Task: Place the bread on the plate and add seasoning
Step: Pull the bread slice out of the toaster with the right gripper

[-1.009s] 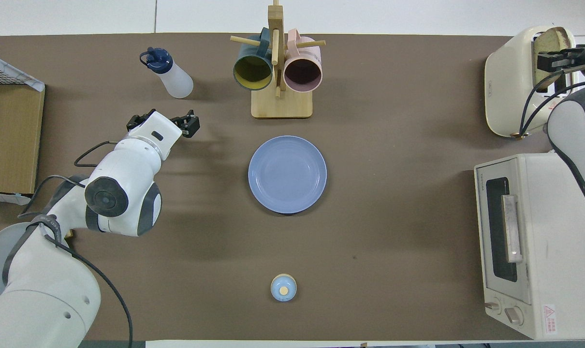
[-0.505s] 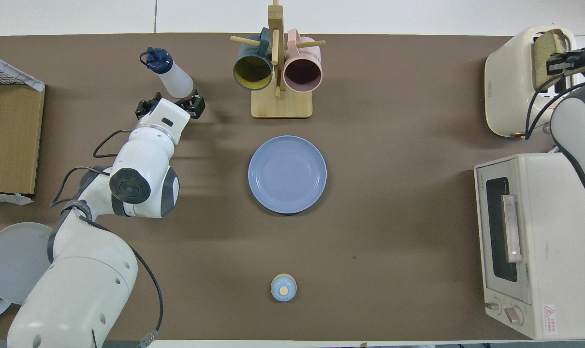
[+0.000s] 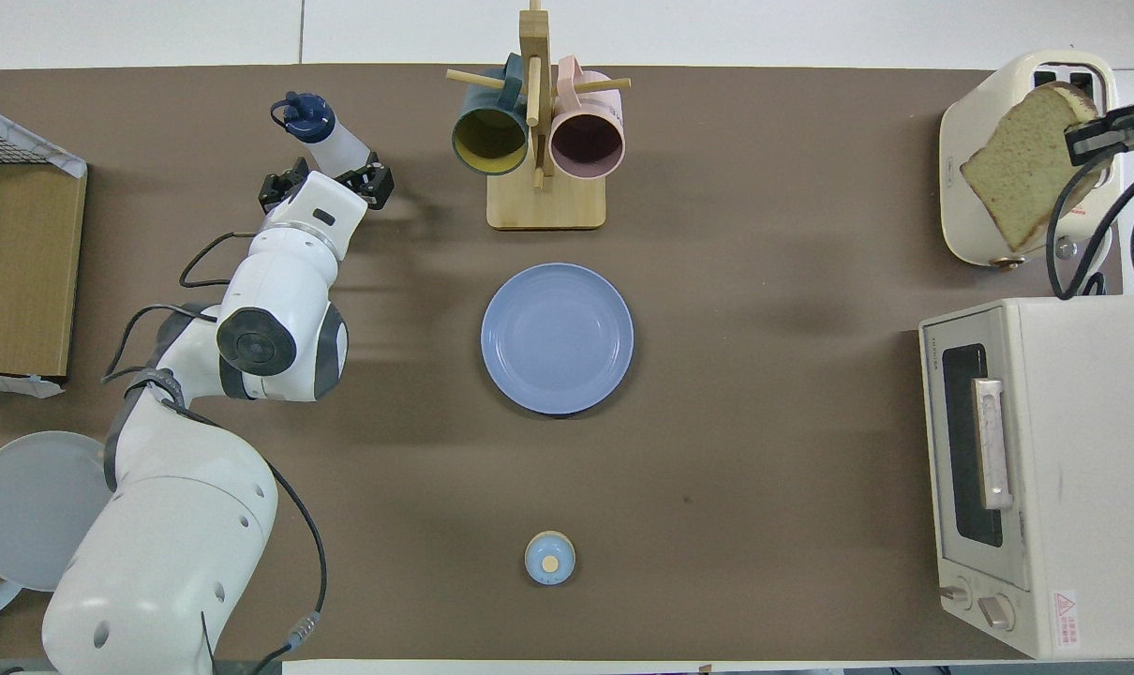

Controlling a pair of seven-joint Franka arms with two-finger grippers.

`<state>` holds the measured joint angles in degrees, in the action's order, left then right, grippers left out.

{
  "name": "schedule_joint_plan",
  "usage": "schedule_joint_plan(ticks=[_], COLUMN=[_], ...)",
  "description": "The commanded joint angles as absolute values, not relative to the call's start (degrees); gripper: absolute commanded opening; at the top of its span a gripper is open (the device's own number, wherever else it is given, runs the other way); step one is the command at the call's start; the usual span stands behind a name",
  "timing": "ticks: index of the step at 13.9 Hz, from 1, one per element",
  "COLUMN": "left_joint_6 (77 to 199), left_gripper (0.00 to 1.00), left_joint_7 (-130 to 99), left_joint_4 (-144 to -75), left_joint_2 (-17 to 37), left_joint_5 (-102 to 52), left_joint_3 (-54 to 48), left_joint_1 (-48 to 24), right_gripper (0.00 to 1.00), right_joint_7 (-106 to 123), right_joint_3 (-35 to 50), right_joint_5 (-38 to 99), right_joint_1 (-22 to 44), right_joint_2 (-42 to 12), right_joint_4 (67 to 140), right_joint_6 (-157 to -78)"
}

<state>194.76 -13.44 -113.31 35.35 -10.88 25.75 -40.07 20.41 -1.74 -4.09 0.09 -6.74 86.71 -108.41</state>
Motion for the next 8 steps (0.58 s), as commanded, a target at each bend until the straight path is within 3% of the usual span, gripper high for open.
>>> schedule_joint_plan(ticks=[1,5,8], left_joint_6=[194.3,194.1,194.2], left_gripper=[1.0,1.0,1.0], left_joint_7=[-13.7,-13.9,-14.0], left_joint_4=[-109.7,-108.5,-108.3], left_joint_2=[38.8,39.9,40.2], left_joint_5=[-11.4,-11.3,-11.3], left_joint_3=[27.1,27.0,26.9], left_joint_1=[-40.2,-39.8,-39.8], right_gripper=[0.0,0.0,0.0], right_joint_7=[17.4,-1.6,-8.0], right_joint_3=[-1.6,-0.4,-0.2], right_joint_5=[-4.7,-3.3,2.2], right_joint_1=[6.2,18.3,21.3], right_joint_2=[-4.5,-1.2,-0.1], right_joint_4=[87.6,93.1,99.2], right_joint_6=[-104.2,-104.5,-108.8])
